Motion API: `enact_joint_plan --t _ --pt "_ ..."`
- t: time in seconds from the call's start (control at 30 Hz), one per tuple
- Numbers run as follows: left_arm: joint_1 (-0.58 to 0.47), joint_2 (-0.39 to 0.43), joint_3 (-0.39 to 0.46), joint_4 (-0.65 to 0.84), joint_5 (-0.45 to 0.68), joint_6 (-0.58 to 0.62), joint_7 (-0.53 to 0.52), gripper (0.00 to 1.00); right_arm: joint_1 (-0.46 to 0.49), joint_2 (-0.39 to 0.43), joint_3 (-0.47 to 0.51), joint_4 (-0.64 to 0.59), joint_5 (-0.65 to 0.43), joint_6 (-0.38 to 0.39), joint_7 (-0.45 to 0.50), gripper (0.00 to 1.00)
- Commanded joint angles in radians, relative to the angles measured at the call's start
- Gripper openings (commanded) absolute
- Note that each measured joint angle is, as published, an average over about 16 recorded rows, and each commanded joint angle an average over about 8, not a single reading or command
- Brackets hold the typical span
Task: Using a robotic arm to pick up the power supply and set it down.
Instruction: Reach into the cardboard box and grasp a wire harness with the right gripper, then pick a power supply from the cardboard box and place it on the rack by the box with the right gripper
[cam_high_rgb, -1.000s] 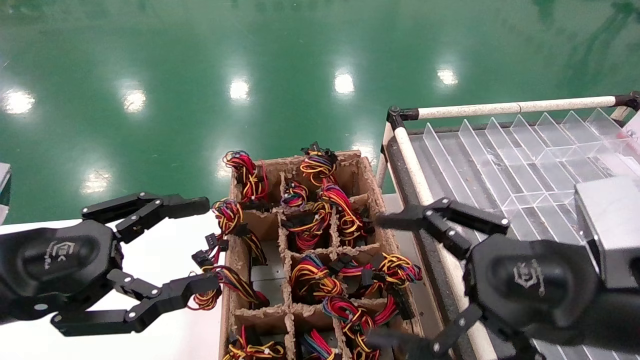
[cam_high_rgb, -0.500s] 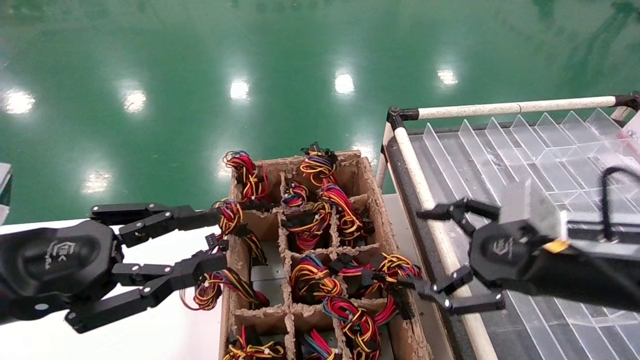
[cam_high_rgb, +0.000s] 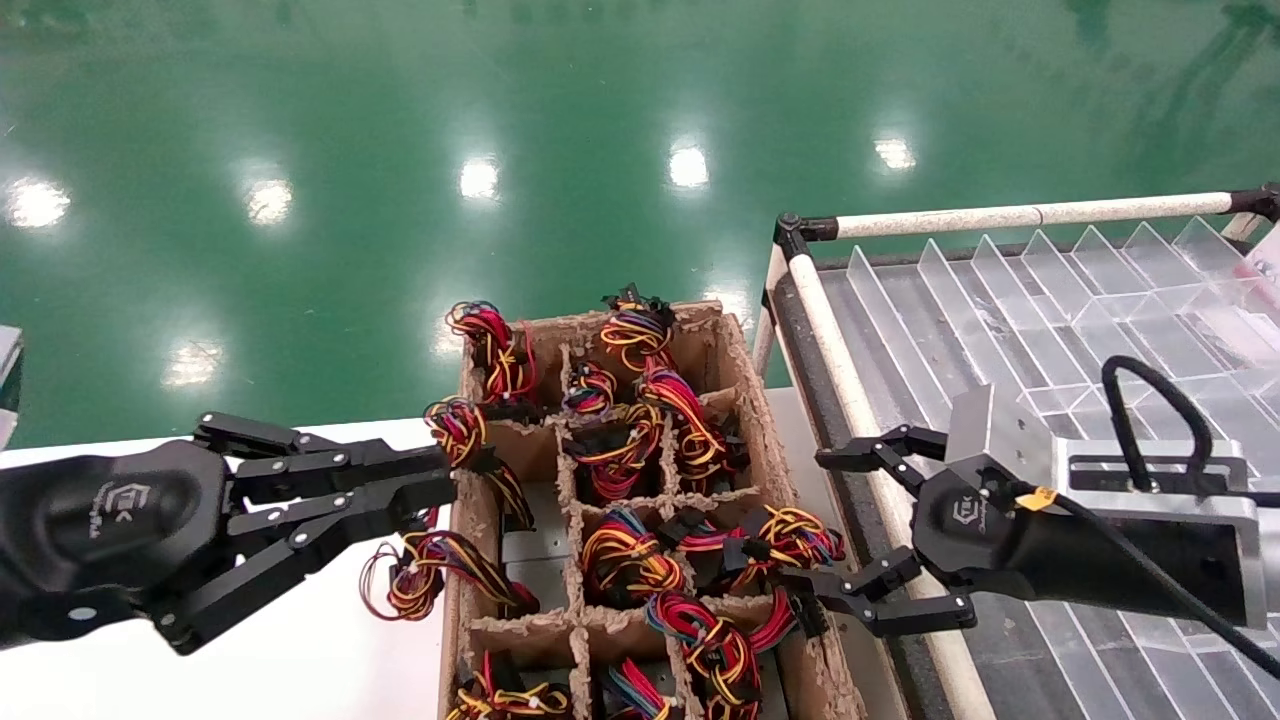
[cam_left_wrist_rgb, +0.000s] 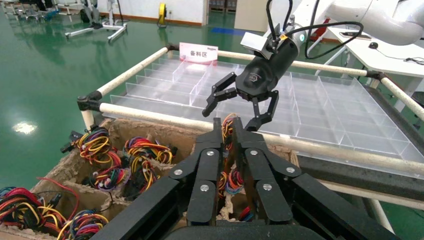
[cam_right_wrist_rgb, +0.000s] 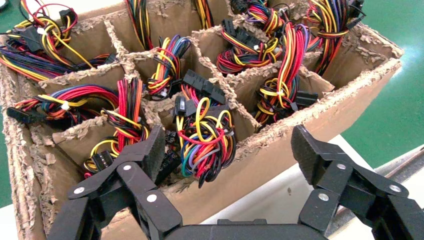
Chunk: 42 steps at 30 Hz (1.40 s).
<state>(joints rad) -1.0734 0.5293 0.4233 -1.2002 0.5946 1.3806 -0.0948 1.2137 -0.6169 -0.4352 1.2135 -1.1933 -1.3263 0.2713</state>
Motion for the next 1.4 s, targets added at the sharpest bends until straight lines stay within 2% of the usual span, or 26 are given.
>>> enact_joint_plan --t 0.03,0.6,1.0,1.4 --pt "0.0 0.0 0.0 0.0 0.0 0.0 0.0 0.0 0.0 -0.002 -0.001 -0.001 -0.001 0.001 0.003 0.0" --pt "0.0 0.0 0.0 0.0 0.0 0.0 0.0 0.0 -0.019 0.015 0.006 0.008 0.003 0.023 0.03 0.0" --pt "0.0 0.0 0.0 0.0 0.0 0.0 0.0 0.0 -0.016 0.019 -0.008 0.012 -0.007 -0.002 0.035 0.0" --pt "0.0 0.0 0.0 0.0 0.0 0.0 0.0 0.0 0.062 0.007 -0.021 0.063 -0.04 -0.054 0.022 0.0"
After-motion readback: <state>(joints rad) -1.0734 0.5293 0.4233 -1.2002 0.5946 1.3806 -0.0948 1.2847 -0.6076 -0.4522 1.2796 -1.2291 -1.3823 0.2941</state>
